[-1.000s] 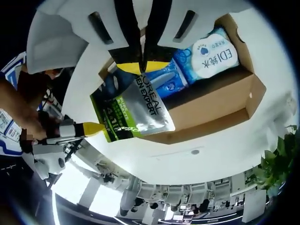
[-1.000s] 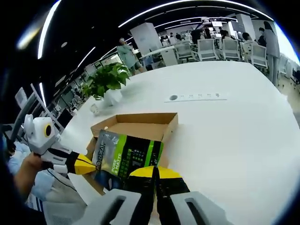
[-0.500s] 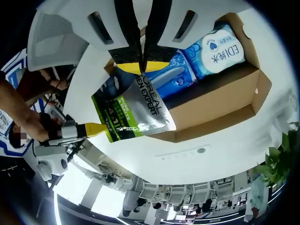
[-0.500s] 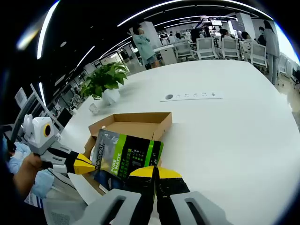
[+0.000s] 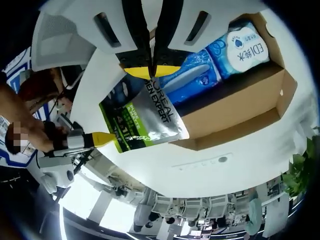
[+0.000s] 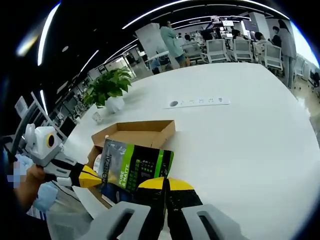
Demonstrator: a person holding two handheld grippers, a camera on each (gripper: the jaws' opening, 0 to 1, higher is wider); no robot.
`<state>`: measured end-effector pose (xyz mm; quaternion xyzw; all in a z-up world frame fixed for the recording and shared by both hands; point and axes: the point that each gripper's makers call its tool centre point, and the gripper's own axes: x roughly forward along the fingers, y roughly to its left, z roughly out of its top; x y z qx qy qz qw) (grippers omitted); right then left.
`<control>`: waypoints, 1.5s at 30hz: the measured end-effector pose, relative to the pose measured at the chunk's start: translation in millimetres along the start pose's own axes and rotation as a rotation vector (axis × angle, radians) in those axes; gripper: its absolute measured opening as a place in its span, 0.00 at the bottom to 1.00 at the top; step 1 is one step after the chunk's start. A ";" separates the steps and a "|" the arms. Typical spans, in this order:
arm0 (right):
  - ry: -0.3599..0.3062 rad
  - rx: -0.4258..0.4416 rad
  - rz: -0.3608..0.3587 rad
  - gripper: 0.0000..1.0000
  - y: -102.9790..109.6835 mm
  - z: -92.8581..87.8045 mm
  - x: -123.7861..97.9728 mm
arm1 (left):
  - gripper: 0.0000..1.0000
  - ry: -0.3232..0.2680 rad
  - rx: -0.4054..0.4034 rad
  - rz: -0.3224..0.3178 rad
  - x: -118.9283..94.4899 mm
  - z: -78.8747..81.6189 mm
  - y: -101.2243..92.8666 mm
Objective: Operate the shoe box by opening the lid, removing the specified soft item, and placing it in the target area until the item is outside and the box remains undamaged.
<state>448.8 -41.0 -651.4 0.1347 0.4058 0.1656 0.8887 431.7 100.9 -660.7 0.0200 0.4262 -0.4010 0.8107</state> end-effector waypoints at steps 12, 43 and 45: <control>0.003 0.014 -0.007 0.00 -21.0 1.5 -5.5 | 0.00 0.007 -0.003 -0.016 15.3 6.7 -11.4; 0.034 0.021 -0.037 0.00 -70.4 5.1 -11.2 | 0.00 0.033 -0.017 -0.064 55.1 21.0 -38.5; 0.035 0.024 -0.038 0.00 -73.2 5.8 -11.7 | 0.00 0.035 -0.022 -0.068 57.7 22.1 -39.6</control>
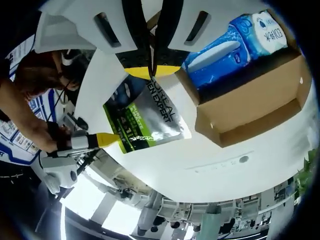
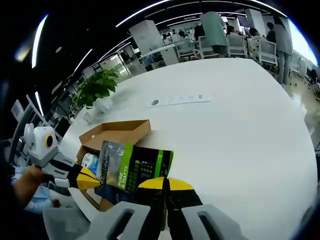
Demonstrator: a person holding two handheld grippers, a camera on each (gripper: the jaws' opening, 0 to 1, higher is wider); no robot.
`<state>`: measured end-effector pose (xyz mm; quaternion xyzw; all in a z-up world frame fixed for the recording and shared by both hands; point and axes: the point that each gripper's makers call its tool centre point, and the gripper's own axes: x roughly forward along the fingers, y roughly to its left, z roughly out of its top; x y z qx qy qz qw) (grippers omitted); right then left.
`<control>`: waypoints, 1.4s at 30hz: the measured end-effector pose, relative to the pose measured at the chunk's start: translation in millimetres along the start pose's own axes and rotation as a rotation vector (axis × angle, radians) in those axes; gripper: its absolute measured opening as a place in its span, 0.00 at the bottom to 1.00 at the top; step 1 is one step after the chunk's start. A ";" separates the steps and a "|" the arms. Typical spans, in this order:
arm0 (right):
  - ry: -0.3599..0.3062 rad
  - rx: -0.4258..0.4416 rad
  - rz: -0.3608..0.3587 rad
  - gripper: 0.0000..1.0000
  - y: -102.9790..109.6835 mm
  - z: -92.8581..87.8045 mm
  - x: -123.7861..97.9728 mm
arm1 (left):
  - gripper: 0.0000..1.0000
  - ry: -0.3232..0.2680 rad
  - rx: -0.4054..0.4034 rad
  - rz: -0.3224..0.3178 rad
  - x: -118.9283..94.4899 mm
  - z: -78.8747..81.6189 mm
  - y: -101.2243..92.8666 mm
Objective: Operate the shoe box by opening the lid, removing the specified soft item, and placing it in the target area until the item is outside and the box remains undamaged.
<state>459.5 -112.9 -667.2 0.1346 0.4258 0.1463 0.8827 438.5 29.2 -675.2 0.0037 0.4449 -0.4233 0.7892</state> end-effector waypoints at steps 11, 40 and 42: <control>0.013 0.003 -0.012 0.00 -15.1 1.6 2.6 | 0.00 0.013 -0.013 -0.006 13.6 5.3 -4.2; 0.072 0.004 -0.032 0.00 -37.9 -5.2 40.5 | 0.00 0.081 -0.109 0.066 45.8 4.8 18.5; 0.076 0.000 -0.033 0.00 -39.1 -5.5 42.2 | 0.00 0.087 -0.119 0.074 48.6 4.6 19.9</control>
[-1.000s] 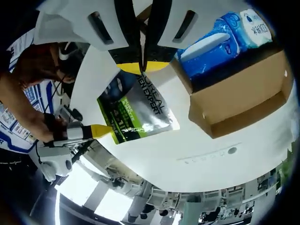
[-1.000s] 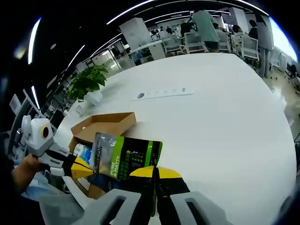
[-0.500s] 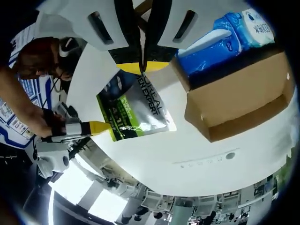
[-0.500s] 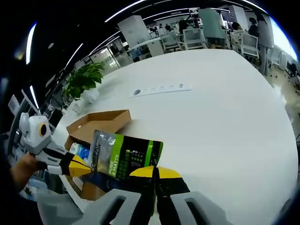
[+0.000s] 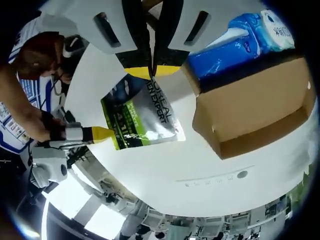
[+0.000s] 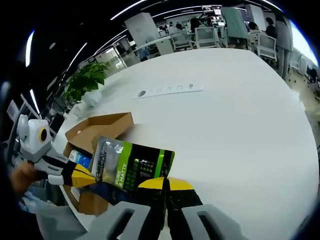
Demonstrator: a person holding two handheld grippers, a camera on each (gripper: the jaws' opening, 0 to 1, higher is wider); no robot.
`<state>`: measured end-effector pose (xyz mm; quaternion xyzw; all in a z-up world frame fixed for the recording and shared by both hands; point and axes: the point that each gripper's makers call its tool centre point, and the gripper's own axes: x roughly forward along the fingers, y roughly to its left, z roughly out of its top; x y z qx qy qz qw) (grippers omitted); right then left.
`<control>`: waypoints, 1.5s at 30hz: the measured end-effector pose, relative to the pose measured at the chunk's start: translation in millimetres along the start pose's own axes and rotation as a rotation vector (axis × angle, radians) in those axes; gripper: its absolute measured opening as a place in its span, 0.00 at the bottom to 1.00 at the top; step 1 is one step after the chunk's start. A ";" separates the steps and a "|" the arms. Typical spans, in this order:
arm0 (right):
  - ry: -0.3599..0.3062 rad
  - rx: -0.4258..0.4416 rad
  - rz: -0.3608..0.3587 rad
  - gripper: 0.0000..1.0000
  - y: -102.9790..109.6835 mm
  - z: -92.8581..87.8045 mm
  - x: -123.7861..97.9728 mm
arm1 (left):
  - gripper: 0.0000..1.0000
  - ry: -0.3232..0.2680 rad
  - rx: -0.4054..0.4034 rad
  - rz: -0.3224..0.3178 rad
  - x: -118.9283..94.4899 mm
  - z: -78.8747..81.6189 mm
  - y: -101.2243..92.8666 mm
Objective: Operate the shoe box by opening the lid, removing the specified soft item, and placing it in the target area until the item is outside and the box remains undamaged.
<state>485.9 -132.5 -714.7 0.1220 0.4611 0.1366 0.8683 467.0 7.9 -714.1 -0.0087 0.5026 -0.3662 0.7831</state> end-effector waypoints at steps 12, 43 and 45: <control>0.015 -0.008 -0.006 0.00 -8.3 -0.2 12.2 | 0.00 0.054 -0.029 0.055 14.4 1.1 3.4; 0.046 0.018 -0.039 0.00 -44.0 -18.3 33.1 | 0.00 0.151 -0.023 0.122 55.2 -9.3 -2.0; 0.047 0.020 -0.041 0.00 -46.1 -19.1 34.4 | 0.00 0.160 -0.011 0.124 57.2 -10.4 -4.4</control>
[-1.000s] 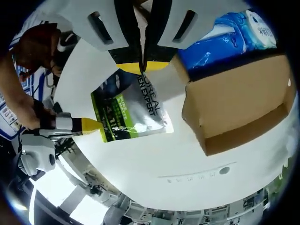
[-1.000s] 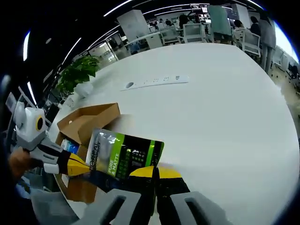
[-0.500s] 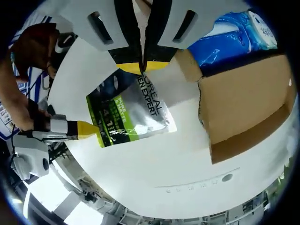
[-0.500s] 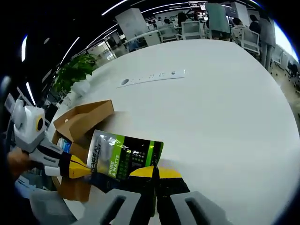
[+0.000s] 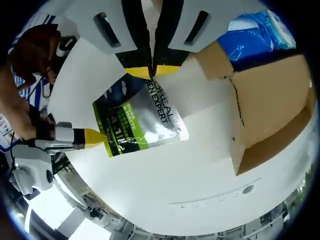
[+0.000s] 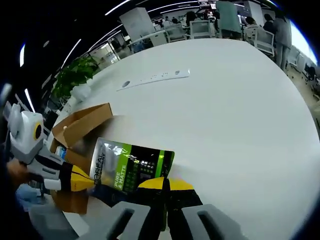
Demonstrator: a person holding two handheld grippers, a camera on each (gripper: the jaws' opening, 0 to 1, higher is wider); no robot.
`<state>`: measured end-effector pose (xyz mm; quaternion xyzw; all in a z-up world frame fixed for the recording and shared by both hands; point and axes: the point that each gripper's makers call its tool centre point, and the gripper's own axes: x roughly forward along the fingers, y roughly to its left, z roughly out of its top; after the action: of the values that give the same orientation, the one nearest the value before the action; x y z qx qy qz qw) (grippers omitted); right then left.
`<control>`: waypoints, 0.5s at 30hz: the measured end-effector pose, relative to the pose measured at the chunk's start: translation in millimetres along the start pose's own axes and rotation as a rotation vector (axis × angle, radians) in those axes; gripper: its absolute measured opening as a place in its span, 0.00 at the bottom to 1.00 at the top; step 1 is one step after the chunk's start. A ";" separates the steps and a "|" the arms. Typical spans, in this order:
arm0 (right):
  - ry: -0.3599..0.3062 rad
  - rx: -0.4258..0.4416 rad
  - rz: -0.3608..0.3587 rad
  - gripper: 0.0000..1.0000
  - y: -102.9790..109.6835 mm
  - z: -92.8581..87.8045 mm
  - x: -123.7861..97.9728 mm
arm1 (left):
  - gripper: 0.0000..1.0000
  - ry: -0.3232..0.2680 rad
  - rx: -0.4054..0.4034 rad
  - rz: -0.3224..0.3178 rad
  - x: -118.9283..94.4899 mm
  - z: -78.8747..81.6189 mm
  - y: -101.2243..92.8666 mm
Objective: Operate the shoe box by opening the lid, removing the specified soft item, and placing it in the target area until the item is outside and the box remains undamaged.
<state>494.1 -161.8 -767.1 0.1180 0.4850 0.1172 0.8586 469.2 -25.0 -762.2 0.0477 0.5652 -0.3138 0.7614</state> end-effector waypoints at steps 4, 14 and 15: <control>-0.001 -0.002 -0.005 0.00 -3.0 -1.3 0.2 | 0.00 0.006 0.012 0.006 5.1 1.1 -0.9; -0.006 0.022 -0.001 0.00 -9.3 -9.1 4.6 | 0.00 0.040 0.068 0.038 20.0 -5.9 -1.3; -0.005 0.023 0.000 0.00 -9.6 -10.0 5.3 | 0.00 0.044 0.070 0.038 21.3 -7.4 -0.9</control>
<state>489.0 -168.3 -779.4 0.1280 0.4840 0.1113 0.8585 466.1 -31.5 -783.5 0.0920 0.5695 -0.3176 0.7525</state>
